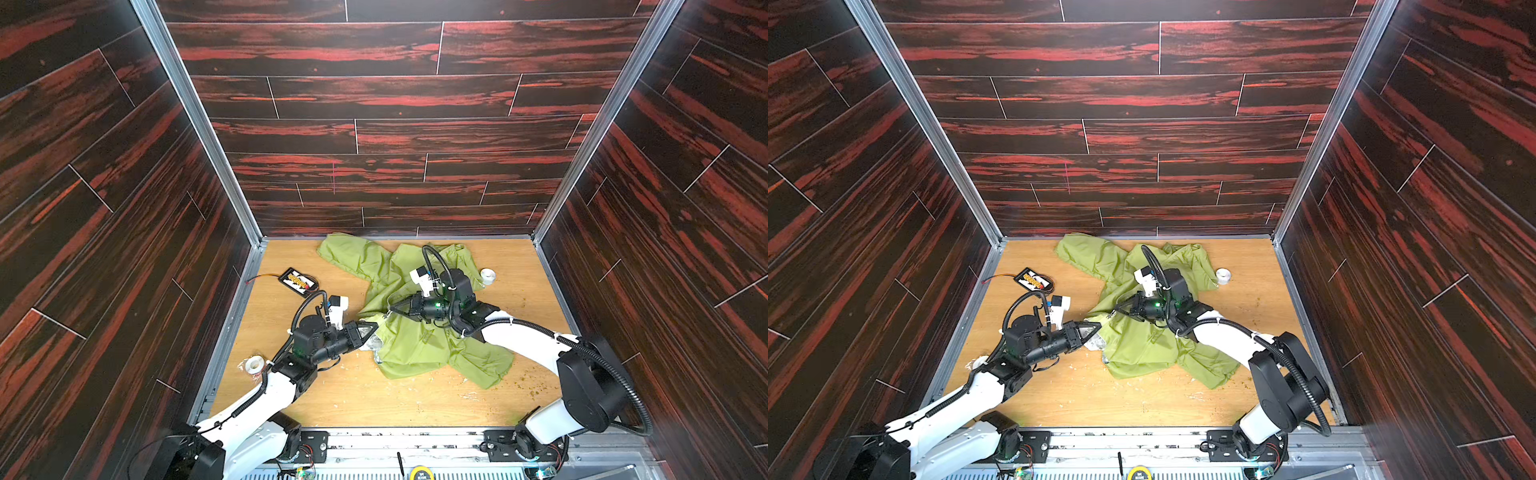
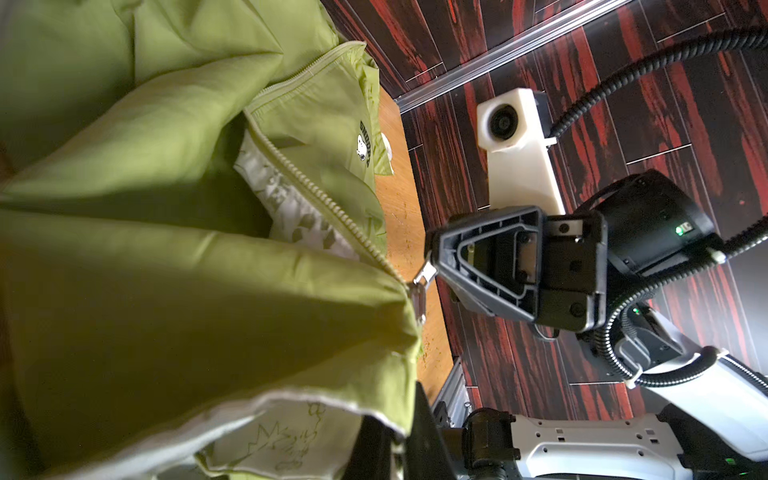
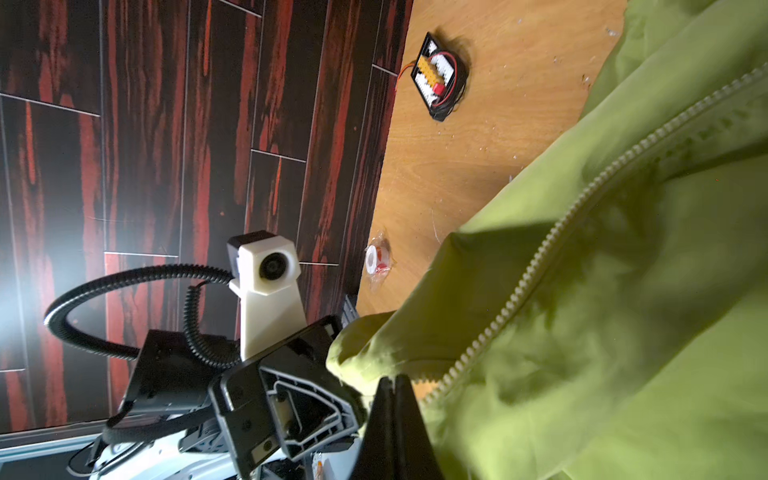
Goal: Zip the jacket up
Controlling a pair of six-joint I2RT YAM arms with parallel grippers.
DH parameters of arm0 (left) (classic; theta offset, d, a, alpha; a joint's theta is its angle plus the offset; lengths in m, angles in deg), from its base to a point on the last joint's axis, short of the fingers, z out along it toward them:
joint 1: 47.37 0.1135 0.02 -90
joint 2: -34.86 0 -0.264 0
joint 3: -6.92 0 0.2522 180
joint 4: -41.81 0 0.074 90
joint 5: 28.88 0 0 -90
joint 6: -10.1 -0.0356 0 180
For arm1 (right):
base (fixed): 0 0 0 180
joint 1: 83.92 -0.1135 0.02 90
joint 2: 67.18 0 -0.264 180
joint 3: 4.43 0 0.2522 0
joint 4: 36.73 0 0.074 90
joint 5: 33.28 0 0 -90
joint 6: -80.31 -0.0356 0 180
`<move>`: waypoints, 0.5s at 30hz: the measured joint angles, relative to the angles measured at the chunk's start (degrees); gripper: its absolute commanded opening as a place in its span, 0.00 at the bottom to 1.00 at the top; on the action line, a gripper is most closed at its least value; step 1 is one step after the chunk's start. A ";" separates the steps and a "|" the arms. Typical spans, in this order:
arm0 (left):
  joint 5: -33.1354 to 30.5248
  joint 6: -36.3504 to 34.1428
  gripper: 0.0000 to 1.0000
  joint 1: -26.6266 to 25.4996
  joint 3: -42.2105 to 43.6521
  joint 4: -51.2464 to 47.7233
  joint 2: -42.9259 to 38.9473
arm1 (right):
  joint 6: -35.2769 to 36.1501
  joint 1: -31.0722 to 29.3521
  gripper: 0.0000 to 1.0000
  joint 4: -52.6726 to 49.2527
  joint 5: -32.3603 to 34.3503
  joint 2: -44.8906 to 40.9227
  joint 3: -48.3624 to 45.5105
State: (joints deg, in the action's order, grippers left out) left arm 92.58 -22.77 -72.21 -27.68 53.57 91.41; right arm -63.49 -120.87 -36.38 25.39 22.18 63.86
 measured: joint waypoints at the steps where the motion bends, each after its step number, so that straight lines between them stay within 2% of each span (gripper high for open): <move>1: -0.15 -0.24 0.00 0.09 0.00 -0.74 -0.37 | 0.24 0.00 0.00 -0.46 0.17 0.00 0.26; 7: -0.74 -1.73 0.00 0.37 -0.17 -3.82 -1.33 | 1.01 0.04 0.00 -2.03 0.13 0.09 2.03; 8: -0.87 -1.95 0.00 0.42 -0.35 -4.48 -1.44 | 1.22 0.04 0.06 -2.67 -0.02 0.17 2.84; 10: -1.16 -2.64 0.00 0.48 -0.72 -6.01 -1.97 | 2.40 0.15 0.28 -5.07 -0.09 0.57 5.42; 13: -1.90 -3.45 0.00 0.57 -0.79 -9.84 -3.52 | 5.44 2.10 0.46 -8.68 1.84 0.70 9.70; 15: -2.60 -4.22 0.00 0.57 -0.81 -13.22 -4.81 | 7.72 4.55 0.54 -11.82 4.63 0.70 12.44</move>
State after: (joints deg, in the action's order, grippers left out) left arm 89.98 -26.99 -71.65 -28.49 40.34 86.60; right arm -55.77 -116.32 -48.21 30.03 22.88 76.29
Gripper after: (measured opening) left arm 0.097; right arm 0.484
